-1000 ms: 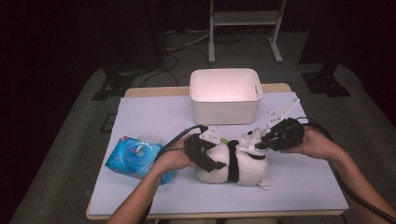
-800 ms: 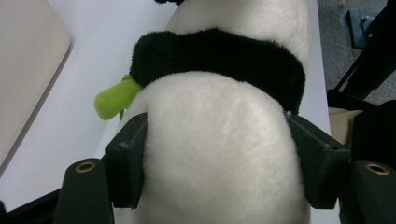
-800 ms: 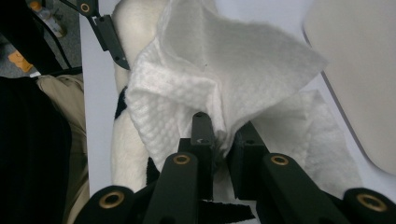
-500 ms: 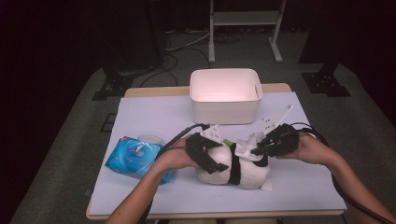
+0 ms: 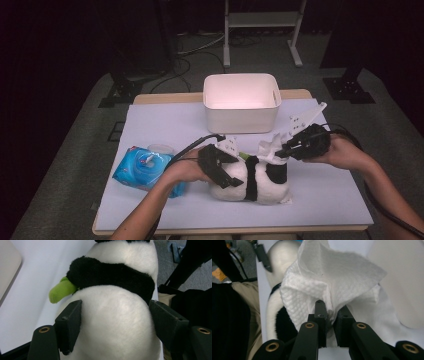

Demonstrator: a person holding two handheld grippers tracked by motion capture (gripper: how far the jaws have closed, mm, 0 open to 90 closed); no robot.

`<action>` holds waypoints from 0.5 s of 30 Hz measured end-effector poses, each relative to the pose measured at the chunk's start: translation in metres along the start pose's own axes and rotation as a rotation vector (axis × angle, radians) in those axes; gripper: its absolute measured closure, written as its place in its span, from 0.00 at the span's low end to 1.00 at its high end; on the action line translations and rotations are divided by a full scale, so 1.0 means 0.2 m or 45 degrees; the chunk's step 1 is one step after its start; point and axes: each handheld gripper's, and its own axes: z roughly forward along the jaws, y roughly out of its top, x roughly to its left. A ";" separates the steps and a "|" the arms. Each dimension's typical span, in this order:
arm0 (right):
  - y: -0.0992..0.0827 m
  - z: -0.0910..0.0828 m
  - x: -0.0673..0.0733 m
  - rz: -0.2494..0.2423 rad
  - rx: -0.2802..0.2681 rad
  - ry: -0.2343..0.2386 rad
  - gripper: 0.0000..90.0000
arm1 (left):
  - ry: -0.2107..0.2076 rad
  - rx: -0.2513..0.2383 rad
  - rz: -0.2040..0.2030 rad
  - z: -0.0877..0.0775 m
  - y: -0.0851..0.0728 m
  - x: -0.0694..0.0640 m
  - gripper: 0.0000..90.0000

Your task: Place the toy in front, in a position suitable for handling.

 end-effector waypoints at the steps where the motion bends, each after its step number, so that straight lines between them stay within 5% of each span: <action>1: 0.00 -0.01 -0.01 0.008 -0.003 -0.015 0.90 | 0.002 -0.002 0.004 0.00 0.00 0.00 0.32; 6: -0.02 0.03 -0.04 0.039 0.019 -0.007 0.90 | -0.023 -0.001 0.002 0.00 0.00 -0.01 0.32; 15: -0.04 0.08 0.07 -0.005 0.018 0.059 0.90 | -0.083 -0.028 -0.036 -0.04 0.04 0.01 0.30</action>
